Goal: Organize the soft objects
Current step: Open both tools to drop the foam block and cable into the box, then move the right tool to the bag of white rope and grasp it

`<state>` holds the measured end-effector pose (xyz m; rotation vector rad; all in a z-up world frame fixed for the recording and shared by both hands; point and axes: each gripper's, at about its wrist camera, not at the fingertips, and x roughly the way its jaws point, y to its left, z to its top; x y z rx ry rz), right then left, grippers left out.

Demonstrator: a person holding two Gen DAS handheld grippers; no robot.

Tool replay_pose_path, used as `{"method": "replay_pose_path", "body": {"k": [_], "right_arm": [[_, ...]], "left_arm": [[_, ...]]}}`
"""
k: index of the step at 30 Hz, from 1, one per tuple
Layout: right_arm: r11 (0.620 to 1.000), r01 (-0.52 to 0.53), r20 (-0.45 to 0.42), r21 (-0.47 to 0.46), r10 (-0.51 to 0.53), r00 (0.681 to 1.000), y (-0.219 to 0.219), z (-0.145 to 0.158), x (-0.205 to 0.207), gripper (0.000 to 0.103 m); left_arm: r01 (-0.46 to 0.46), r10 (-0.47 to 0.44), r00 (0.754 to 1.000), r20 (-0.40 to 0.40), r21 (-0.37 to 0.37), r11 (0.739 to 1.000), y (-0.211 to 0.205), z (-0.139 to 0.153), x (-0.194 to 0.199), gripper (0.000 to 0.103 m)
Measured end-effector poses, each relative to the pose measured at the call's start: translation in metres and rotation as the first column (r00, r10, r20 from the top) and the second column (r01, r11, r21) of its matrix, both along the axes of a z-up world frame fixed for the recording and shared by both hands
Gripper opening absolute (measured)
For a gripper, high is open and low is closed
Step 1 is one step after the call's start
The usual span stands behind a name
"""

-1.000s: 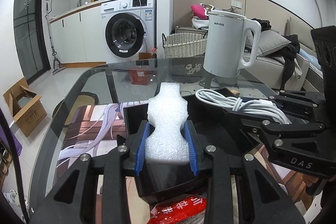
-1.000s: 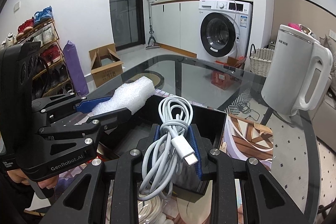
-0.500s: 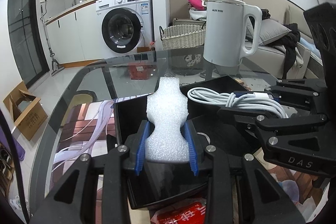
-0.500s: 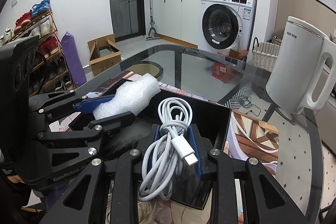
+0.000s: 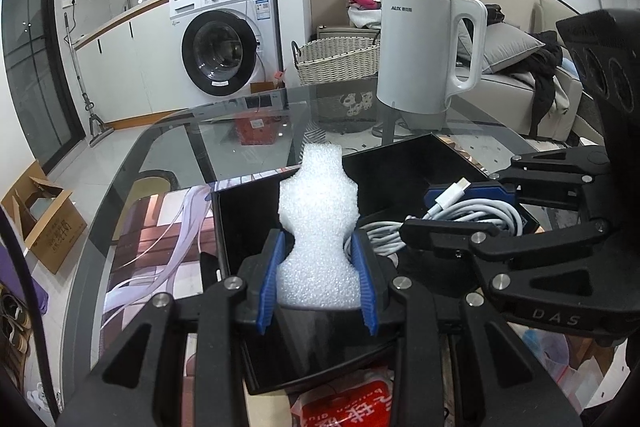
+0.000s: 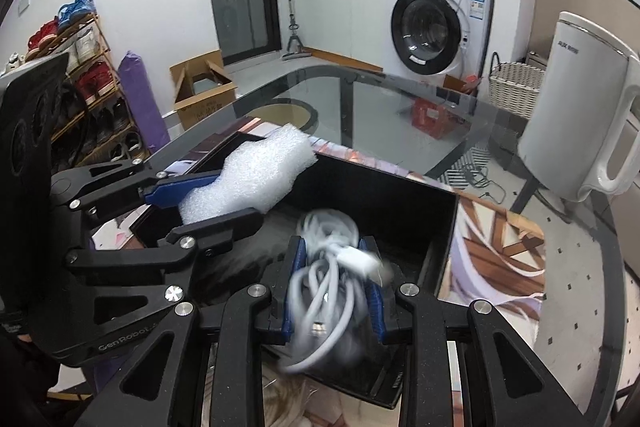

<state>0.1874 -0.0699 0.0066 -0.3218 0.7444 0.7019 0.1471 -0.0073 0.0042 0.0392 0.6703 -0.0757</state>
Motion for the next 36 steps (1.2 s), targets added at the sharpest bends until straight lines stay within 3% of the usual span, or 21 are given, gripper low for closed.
{"method": "replay_pose_path", "body": {"k": [5, 6, 8, 10, 12, 15, 16, 17, 20, 36], "right_arm": [[1.0, -0.006, 0.019, -0.004, 0.006, 1.0, -0.005, 0.008, -0.006, 0.03], [1.0, -0.01, 0.03, -0.001, 0.01, 1.0, -0.007, 0.011, -0.009, 0.031], [1.0, -0.007, 0.064, 0.01, 0.006, 0.998, -0.016, 0.02, -0.018, 0.044], [1.0, -0.001, 0.086, 0.022, -0.001, 0.996, -0.024, 0.028, -0.026, 0.05], [0.999, 0.012, 0.107, 0.03, -0.016, 0.994, -0.034, 0.035, -0.036, 0.053], [0.998, 0.029, 0.106, 0.054, -0.035, 0.994, -0.048, 0.04, -0.05, 0.079], [0.997, 0.033, 0.109, 0.066, -0.04, 0.993, -0.053, 0.041, -0.056, 0.088], [0.996, 0.038, 0.114, 0.077, -0.047, 0.992, -0.056, 0.043, -0.06, 0.092], [0.993, 0.063, 0.103, 0.097, -0.073, 0.992, -0.065, 0.043, -0.07, 0.102], [0.987, 0.116, 0.02, 0.115, -0.119, 0.993, -0.084, 0.022, -0.104, 0.102]], "left_arm": [[0.007, -0.007, 1.0, -0.005, -0.005, 1.0, 0.001, 0.003, -0.006, 0.036], [0.009, -0.009, 1.0, -0.002, -0.011, 1.0, 0.002, 0.003, -0.008, 0.044], [0.006, -0.006, 1.0, 0.011, -0.02, 1.0, 0.002, 0.006, -0.014, 0.06], [0.01, -0.009, 1.0, 0.021, -0.026, 1.0, 0.002, 0.008, -0.022, 0.061], [0.013, -0.012, 1.0, 0.025, -0.034, 0.999, 0.002, 0.01, -0.028, 0.072], [0.0, 0.003, 0.998, 0.064, -0.058, 0.998, 0.005, 0.016, -0.042, 0.097], [-0.007, 0.012, 0.997, 0.08, -0.07, 0.998, 0.007, 0.018, -0.048, 0.1], [-0.012, 0.019, 0.996, 0.088, -0.077, 0.997, 0.009, 0.02, -0.052, 0.103], [-0.023, 0.03, 0.996, 0.086, -0.087, 0.996, 0.013, 0.021, -0.061, 0.103], [-0.05, 0.054, 0.995, 0.078, -0.05, 0.997, 0.016, 0.022, -0.097, 0.103]]}}
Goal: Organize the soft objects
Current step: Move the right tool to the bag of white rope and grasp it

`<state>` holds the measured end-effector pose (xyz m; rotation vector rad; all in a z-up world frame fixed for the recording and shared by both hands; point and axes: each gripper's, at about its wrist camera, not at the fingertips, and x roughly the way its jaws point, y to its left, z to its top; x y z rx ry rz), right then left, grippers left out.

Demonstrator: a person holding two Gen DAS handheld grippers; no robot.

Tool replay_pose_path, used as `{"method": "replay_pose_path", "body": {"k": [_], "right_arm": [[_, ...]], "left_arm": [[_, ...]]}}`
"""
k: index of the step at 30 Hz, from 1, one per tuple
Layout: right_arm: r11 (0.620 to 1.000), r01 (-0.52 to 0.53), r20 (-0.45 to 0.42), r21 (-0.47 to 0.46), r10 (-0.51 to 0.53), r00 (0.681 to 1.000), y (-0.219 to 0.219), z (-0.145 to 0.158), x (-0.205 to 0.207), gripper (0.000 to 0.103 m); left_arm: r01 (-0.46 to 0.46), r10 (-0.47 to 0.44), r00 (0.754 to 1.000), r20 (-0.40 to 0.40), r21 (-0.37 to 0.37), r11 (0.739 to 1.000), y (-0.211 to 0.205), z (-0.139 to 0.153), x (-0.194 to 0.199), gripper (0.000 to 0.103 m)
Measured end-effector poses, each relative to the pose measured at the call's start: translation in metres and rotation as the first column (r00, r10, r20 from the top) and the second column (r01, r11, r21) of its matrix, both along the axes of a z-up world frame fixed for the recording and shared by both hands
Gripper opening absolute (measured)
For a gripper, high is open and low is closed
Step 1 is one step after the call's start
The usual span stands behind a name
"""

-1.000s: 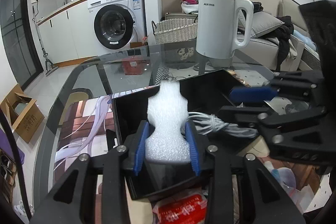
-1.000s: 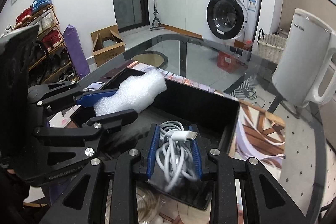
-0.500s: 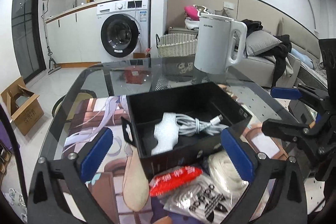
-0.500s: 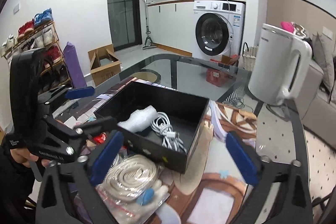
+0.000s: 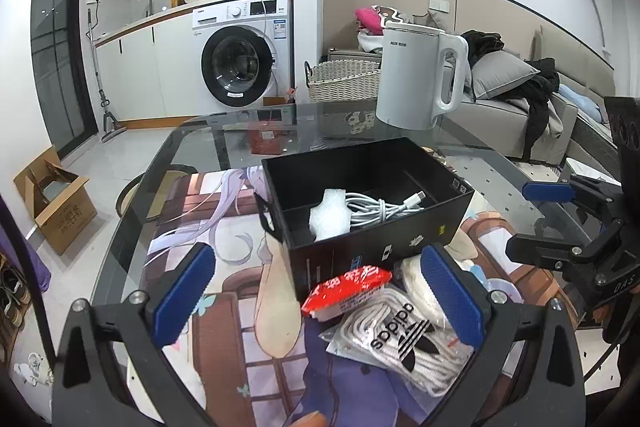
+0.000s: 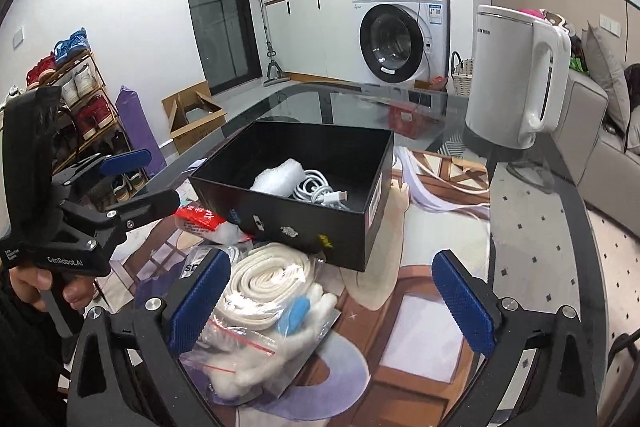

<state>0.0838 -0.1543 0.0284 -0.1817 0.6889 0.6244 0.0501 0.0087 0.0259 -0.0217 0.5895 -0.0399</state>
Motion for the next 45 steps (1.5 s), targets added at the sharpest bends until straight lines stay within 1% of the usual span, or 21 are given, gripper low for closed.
{"method": "replay_pose_path", "body": {"k": [8, 19, 23, 26, 28, 32, 34, 36, 40, 42, 45], "right_arm": [[0.997, -0.065, -0.023, -0.031, 0.064, 0.998, 0.015, -0.006, -0.006, 0.102], [0.986, -0.163, -0.11, -0.045, 0.157, 0.981, 0.046, -0.032, -0.012, 0.102], [0.986, -0.158, -0.123, -0.056, 0.15, 0.981, 0.051, -0.04, -0.01, 0.102], [0.986, -0.145, -0.131, -0.087, 0.133, 0.982, 0.051, -0.046, -0.006, 0.102], [0.986, -0.125, -0.135, -0.107, 0.11, 0.985, 0.048, -0.048, -0.002, 0.102], [0.991, -0.078, -0.138, -0.112, 0.062, 0.989, 0.037, -0.045, 0.005, 0.102], [0.992, -0.085, -0.142, -0.096, 0.071, 0.987, 0.035, -0.042, 0.005, 0.102], [0.99, -0.12, -0.149, -0.077, 0.108, 0.983, 0.039, -0.04, 0.003, 0.102], [0.975, -0.193, -0.16, -0.114, 0.174, 0.972, 0.055, -0.046, -0.007, 0.102], [0.97, -0.201, -0.159, -0.135, 0.18, 0.971, 0.061, -0.05, -0.008, 0.102], [0.972, -0.19, -0.173, -0.136, 0.166, 0.971, 0.064, -0.054, -0.002, 0.102]], "left_arm": [[-0.011, 0.01, 1.0, -0.012, -0.006, 1.0, 0.011, -0.005, -0.009, 0.103], [-0.009, 0.009, 1.0, -0.025, -0.001, 1.0, 0.011, -0.007, -0.006, 0.103], [-0.015, 0.015, 1.0, -0.023, -0.006, 1.0, 0.015, -0.007, -0.007, 0.103], [-0.018, 0.017, 1.0, -0.026, -0.016, 1.0, 0.017, -0.008, -0.007, 0.103], [-0.021, 0.02, 0.999, -0.027, -0.015, 1.0, 0.017, -0.008, -0.006, 0.103], [-0.018, 0.017, 0.999, -0.034, -0.01, 1.0, 0.015, -0.01, -0.005, 0.103], [-0.013, 0.013, 0.999, -0.036, -0.01, 1.0, 0.015, -0.01, -0.005, 0.103], [-0.011, 0.011, 0.999, -0.038, -0.007, 1.0, 0.014, -0.011, -0.004, 0.103], [-0.016, 0.015, 0.999, -0.036, -0.019, 1.0, 0.018, -0.01, -0.004, 0.103], [-0.018, 0.018, 0.999, -0.035, -0.024, 1.0, 0.019, -0.01, -0.004, 0.103], [-0.022, 0.021, 0.999, -0.033, -0.025, 0.999, 0.021, -0.009, -0.005, 0.103]]}}
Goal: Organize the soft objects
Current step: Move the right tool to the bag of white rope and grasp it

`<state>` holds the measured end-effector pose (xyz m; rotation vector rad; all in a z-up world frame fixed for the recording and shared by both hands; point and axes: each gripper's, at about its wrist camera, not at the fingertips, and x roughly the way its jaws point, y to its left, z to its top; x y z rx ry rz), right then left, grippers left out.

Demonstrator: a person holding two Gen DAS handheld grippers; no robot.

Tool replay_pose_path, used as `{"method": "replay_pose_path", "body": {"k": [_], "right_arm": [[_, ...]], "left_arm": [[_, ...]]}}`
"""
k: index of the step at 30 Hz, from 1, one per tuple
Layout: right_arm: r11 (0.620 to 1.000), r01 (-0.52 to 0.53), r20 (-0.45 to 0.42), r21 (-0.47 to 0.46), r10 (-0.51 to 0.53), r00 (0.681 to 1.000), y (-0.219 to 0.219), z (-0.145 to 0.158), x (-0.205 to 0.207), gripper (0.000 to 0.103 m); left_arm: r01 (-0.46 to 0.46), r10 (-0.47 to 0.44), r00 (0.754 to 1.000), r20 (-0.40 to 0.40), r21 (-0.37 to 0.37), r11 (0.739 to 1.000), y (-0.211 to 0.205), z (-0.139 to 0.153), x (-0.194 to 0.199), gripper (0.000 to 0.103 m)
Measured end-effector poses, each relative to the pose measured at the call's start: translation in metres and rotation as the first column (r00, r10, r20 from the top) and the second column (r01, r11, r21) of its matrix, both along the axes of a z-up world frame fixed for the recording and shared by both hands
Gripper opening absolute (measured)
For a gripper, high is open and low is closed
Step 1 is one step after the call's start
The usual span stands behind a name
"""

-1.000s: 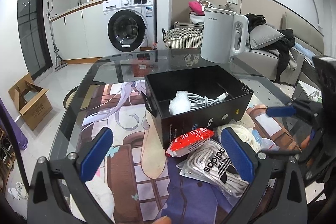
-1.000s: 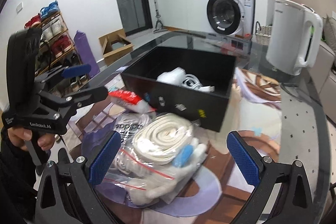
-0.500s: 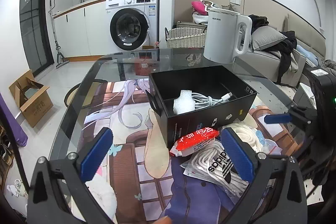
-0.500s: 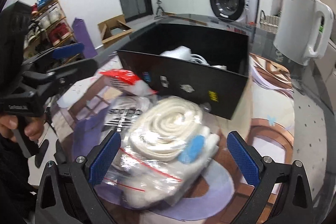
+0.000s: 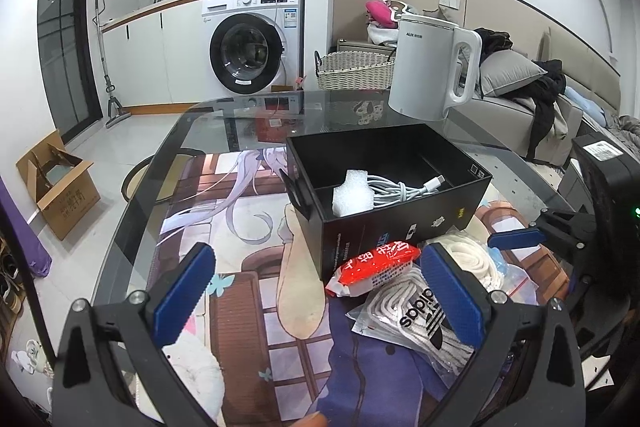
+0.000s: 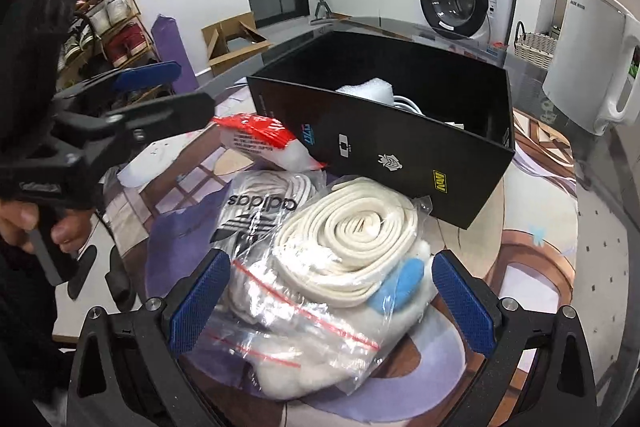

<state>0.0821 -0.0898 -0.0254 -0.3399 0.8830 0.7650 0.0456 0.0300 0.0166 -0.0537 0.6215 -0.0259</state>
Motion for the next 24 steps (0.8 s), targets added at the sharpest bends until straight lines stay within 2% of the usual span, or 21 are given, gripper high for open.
{"method": "replay_pose_path", "body": {"k": [16, 21, 23, 24], "right_arm": [[0.998, 0.049, -0.088, 0.042, -0.045, 0.995, 0.006, -0.008, 0.037, 0.102], [0.998, 0.045, -0.063, 0.052, -0.042, 0.997, 0.007, -0.005, 0.031, 0.085], [0.997, 0.041, -0.064, 0.061, -0.037, 0.997, 0.006, -0.005, 0.031, 0.068], [0.997, 0.039, -0.059, 0.059, -0.035, 0.998, 0.004, -0.004, 0.03, 0.066]], "left_arm": [[-0.004, 0.004, 1.0, -0.008, 0.003, 1.0, 0.002, -0.003, 0.001, 0.103], [-0.003, 0.003, 1.0, -0.008, 0.004, 1.0, 0.002, -0.003, 0.001, 0.103], [-0.003, 0.003, 1.0, -0.007, 0.005, 1.0, 0.002, -0.002, 0.001, 0.103], [-0.003, 0.003, 1.0, -0.007, 0.005, 1.0, 0.002, -0.002, 0.001, 0.103]]}}
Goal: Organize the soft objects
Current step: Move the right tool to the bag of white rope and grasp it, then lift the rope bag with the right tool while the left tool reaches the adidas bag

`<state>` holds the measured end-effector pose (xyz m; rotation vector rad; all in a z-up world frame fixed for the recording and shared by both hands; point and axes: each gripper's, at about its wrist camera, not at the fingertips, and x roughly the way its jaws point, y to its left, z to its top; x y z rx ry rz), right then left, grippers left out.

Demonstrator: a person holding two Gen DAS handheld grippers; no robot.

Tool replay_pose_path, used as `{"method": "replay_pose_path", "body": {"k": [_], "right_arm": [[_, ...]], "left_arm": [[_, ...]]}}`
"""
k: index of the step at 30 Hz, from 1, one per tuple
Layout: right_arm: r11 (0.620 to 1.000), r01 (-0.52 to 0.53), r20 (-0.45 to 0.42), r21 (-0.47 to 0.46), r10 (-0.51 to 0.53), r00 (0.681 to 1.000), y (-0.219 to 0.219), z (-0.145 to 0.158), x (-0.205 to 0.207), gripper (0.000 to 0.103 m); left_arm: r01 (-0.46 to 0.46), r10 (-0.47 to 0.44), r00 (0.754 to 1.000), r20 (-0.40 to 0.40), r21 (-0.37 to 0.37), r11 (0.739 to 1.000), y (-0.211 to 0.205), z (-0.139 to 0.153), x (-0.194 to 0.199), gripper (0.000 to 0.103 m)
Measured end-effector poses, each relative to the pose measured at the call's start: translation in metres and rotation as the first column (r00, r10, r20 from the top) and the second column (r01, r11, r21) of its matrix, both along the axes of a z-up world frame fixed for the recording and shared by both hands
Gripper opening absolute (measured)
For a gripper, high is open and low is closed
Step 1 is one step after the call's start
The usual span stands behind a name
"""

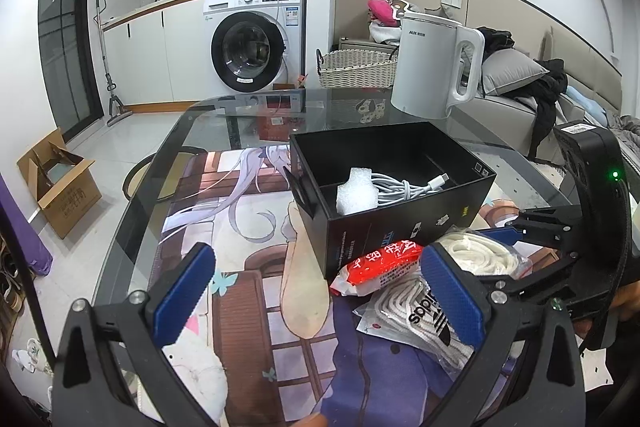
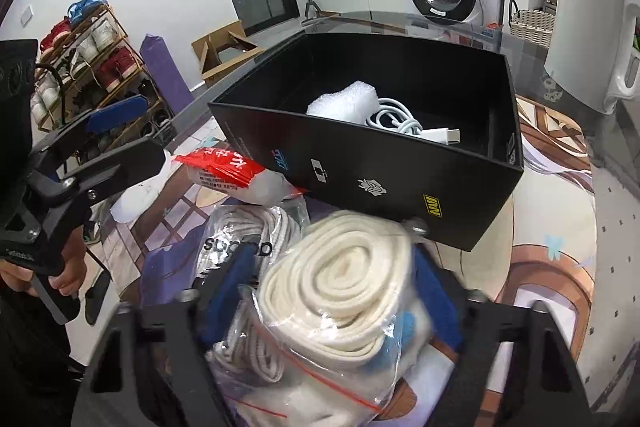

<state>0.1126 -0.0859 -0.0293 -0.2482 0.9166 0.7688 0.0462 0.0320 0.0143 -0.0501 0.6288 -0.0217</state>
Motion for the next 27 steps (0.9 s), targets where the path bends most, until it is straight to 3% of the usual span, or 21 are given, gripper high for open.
{"method": "replay_pose_path", "body": {"k": [5, 22, 27], "right_arm": [[1.0, -0.013, 0.03, 0.016, 0.012, 0.999, -0.007, 0.005, -0.003, 0.049], [0.99, 0.018, 0.156, 0.138, -0.04, 0.987, -0.055, 0.047, -0.034, 0.048], [0.987, 0.035, 0.17, 0.156, -0.061, 0.984, -0.063, 0.054, -0.034, 0.048]], "left_arm": [[0.006, -0.005, 1.0, -0.001, 0.004, 1.0, -0.001, 0.0, 0.0, 0.103], [0.075, -0.075, 0.997, -0.01, -0.003, 0.997, -0.025, 0.003, -0.007, 0.103], [0.121, -0.124, 0.989, -0.079, -0.042, 0.992, -0.039, -0.005, -0.007, 0.103]]}}
